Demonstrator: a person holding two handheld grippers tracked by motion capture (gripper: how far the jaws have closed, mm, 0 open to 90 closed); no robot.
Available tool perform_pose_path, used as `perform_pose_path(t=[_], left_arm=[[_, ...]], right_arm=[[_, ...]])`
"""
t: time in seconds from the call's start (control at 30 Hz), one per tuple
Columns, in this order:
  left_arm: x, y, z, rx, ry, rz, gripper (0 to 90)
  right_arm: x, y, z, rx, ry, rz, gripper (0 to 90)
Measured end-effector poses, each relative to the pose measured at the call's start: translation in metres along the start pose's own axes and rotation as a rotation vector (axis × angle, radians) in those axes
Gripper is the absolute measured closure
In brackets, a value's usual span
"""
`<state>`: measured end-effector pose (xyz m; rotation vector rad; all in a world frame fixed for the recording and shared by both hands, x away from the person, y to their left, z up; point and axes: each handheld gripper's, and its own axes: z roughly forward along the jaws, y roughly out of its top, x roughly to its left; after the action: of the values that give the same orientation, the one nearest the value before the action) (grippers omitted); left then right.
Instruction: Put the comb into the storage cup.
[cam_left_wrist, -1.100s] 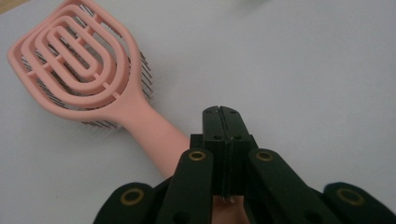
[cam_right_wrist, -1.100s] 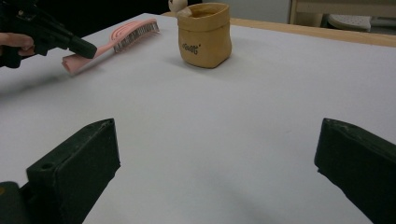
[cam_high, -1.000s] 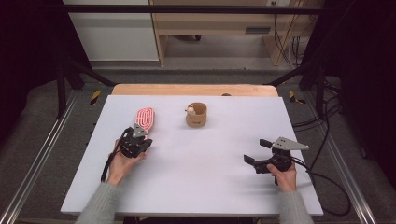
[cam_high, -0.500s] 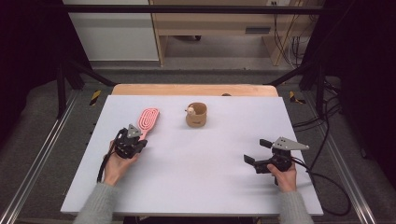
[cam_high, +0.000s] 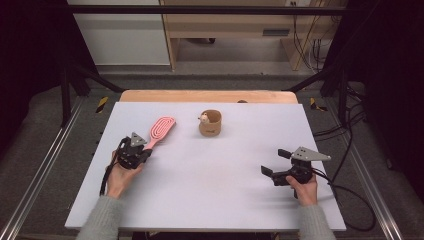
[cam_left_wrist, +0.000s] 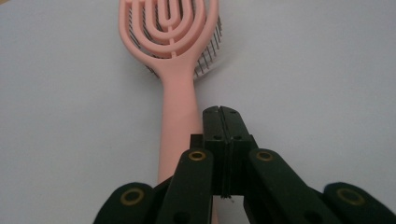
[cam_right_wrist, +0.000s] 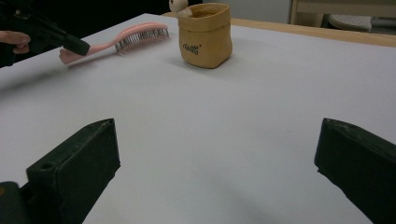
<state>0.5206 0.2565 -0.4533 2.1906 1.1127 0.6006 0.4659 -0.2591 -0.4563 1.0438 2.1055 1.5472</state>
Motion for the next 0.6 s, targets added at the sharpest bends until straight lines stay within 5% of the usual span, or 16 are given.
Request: perform_pose_path(t=[0.3, 0.6], left_arm=[[0.000, 0.001, -0.003, -0.023, -0.016, -0.009, 88.9], [0.004, 0.006, -0.022, -0.127, -0.036, -0.055, 66.7]], right_arm=[[0.000, 0.000, 0.000, 0.001, 0.000, 0.002, 0.4], [0.000, 0.000, 0.000, -0.002, -0.001, 0.001, 0.4]])
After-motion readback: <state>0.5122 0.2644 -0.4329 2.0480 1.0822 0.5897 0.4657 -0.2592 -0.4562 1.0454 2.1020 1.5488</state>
